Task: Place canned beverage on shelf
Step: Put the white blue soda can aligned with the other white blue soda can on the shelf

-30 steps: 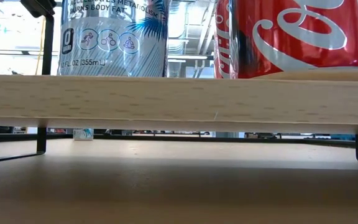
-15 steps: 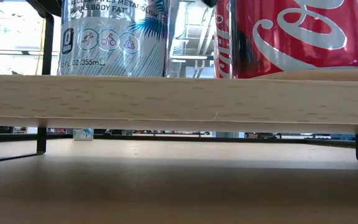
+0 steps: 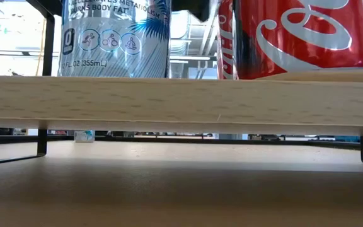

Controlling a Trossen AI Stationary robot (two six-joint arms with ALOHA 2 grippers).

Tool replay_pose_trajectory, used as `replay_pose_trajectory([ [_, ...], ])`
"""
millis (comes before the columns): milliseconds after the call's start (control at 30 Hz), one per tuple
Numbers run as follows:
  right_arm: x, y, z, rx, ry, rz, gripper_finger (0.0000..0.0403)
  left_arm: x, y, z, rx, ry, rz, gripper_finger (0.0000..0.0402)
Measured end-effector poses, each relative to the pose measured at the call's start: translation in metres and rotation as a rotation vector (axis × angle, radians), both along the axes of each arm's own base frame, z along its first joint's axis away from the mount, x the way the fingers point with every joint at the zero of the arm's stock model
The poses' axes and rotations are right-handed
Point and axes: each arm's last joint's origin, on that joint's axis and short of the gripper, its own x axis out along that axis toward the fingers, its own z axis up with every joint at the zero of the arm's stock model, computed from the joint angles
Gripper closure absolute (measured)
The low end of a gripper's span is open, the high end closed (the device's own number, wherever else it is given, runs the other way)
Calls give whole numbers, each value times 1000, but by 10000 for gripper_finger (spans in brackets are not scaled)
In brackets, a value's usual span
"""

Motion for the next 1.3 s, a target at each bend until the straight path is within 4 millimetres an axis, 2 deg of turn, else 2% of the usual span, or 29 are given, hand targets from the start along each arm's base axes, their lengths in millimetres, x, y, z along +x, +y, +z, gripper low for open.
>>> replay_pose_trajectory([
  [333,4,2,-9,-10,15,7,122,0,0,1,12,-7,-10,141],
  [500,4,2,-9,-5,19,4,64,0,0,1,17,-7,-13,141],
  [600,4,1,-9,10,21,-9,46,0,0,0,22,-6,-17,141],
  [833,3,2,-8,30,22,-16,53,0,0,0,30,-6,-24,141],
  [1300,5,5,45,66,-61,-12,55,0,0,0,30,-5,-25,141],
])
